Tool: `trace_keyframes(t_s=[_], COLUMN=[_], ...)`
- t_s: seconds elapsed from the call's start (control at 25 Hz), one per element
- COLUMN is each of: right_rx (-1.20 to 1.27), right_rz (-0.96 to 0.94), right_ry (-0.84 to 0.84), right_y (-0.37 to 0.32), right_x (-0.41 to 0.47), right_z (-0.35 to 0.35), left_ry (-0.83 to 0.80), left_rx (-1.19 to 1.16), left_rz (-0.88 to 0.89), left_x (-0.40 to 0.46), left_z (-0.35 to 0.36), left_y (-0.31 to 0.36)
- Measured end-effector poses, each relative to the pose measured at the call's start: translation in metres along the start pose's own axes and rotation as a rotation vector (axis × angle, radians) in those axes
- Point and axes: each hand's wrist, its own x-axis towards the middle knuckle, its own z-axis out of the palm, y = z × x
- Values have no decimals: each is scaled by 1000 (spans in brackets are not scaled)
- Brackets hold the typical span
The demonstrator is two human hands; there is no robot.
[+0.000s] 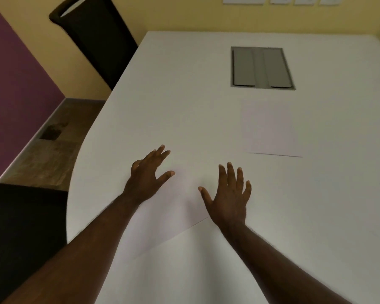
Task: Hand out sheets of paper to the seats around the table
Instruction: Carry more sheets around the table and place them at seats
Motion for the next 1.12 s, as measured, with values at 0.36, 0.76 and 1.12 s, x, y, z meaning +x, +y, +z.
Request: trace_keyframes(t_s=[0.36, 0.76, 1.12], right_rx=[55, 256, 204], right_rz=[46, -63, -79], right_ry=[185, 120, -106], right_y=[153, 278, 306], right_x=[67, 176, 264], right_z=[-97, -108, -48], left_ry=[149, 140, -55], left_rx=[-337, -295, -109], left_rz=[-8, -109, -147], left_x=[52, 149, 241], left_z=[60, 146, 214], left_y=[160, 226, 183])
